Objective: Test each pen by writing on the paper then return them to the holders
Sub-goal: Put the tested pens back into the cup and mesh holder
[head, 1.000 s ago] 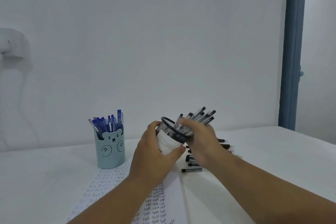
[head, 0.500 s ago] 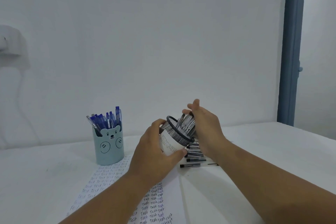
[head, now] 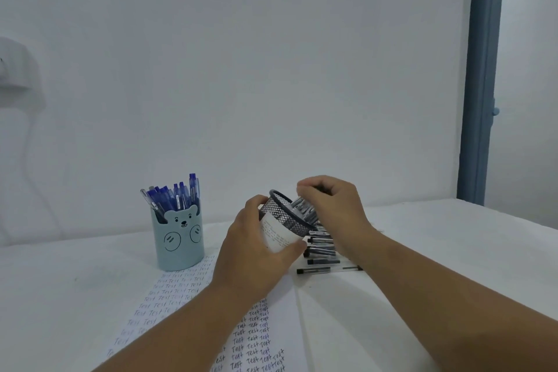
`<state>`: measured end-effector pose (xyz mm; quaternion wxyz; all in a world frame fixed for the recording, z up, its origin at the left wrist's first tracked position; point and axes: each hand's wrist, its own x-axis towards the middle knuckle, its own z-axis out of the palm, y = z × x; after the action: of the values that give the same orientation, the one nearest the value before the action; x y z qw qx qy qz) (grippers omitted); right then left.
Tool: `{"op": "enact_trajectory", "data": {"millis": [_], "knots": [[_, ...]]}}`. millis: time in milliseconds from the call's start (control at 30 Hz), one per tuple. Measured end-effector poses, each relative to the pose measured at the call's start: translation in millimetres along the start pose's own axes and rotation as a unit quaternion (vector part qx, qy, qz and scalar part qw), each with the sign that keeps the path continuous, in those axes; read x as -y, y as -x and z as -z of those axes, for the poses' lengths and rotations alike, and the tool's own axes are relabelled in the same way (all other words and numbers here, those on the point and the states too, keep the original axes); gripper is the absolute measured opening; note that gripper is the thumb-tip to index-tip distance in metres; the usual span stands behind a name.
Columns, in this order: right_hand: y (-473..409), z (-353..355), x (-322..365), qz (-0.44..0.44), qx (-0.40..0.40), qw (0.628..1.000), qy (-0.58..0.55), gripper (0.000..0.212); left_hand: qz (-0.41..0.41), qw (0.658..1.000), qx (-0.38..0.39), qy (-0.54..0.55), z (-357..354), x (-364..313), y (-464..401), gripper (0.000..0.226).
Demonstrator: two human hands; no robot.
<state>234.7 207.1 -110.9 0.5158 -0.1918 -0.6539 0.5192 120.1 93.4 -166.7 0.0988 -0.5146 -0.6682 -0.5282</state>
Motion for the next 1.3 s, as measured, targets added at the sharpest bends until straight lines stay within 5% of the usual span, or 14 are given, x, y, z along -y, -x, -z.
{"op": "enact_trajectory", "data": {"millis": [133,300,500,633,800,867,1100,1300], "knots": [[-0.4,4.9,0.2,0.009,0.043,0.999,0.023,0.015,0.013,1.000,-0.001,-0.004,4.1,5.0,-0.8,0.082],[-8.1,18.7,16.3,-0.024,0.109,0.988,0.105,0.082,0.025,1.000,-0.006,0.000,2.6,3.6,-2.3,0.081],[-27.3,47.3,20.0,-0.022,0.119,0.980,0.158,0.056,0.033,0.999,-0.013,0.001,2.9,4.9,-4.9,0.079],[-11.4,75.9,-11.8,0.057,0.210,0.896,0.388,0.032,0.038,0.999,-0.021,0.003,4.3,5.4,-5.3,0.075],[3.4,89.2,-29.1,0.074,0.328,0.789,0.515,0.087,0.039,0.999,-0.024,-0.002,7.2,5.5,-3.8,0.073],[1.3,88.1,-30.7,0.074,0.323,0.786,0.521,0.096,0.040,0.999,-0.027,-0.001,8.1,5.3,-2.9,0.074],[0.0,81.0,-24.9,0.060,0.328,0.783,0.525,0.058,0.045,0.999,-0.024,0.006,9.0,3.8,-2.0,0.072],[2.1,79.2,-23.1,0.065,0.344,0.789,0.504,0.046,0.043,0.999,-0.022,0.009,10.0,2.0,-0.6,0.072]]}}
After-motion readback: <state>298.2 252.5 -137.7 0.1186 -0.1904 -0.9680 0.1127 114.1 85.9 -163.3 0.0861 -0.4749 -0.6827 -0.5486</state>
